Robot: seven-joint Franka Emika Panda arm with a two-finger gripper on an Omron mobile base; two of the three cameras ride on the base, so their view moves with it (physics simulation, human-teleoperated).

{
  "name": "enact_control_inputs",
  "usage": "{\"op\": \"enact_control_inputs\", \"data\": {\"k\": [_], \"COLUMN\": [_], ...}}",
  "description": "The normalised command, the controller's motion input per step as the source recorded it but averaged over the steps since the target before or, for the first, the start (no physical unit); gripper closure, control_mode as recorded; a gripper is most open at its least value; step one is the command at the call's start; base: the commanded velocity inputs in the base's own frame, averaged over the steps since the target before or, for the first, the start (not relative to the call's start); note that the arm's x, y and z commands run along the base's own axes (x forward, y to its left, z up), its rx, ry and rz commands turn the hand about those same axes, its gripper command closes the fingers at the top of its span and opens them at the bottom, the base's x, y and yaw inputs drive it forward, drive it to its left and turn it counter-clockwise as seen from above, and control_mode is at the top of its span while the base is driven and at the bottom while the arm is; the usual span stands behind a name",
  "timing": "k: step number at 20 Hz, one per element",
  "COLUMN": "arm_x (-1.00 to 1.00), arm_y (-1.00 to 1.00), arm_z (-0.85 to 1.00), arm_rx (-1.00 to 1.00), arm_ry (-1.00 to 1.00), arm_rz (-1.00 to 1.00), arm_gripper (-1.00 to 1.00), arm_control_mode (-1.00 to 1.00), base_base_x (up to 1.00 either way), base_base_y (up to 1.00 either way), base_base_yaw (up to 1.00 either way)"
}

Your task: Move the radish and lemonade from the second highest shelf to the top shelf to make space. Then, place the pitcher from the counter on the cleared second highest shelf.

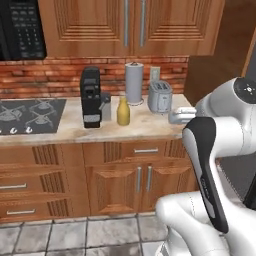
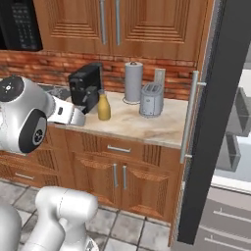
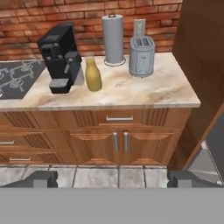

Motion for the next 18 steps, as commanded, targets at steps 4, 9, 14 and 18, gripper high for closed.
{"op": "enact_control_inputs", "data": {"k": [4,9,14,18], "arm_x": [0.00,0.00,0.00,0.00], "arm_y": [0.00,0.00,0.00,0.00], "arm_z": [0.00,0.00,0.00,0.00], "arm_rx": [0.00,0.00,0.00,0.00], "arm_ry": [0.00,0.00,0.00,0.00], "arm_rz": [0.00,0.00,0.00,0.00], "arm_gripper": [-1.00,-1.00,-1.00,-1.00], "arm_control_mode": [1.00,1.00,1.00,1.00], "base_base_x": [0.76,0.75,0.67,0.56], "base_base_y": [0.39,0.48,0.42,0.32], "base_base_yaw": [-0.13,-0.10,-0.09,-0.07]}}
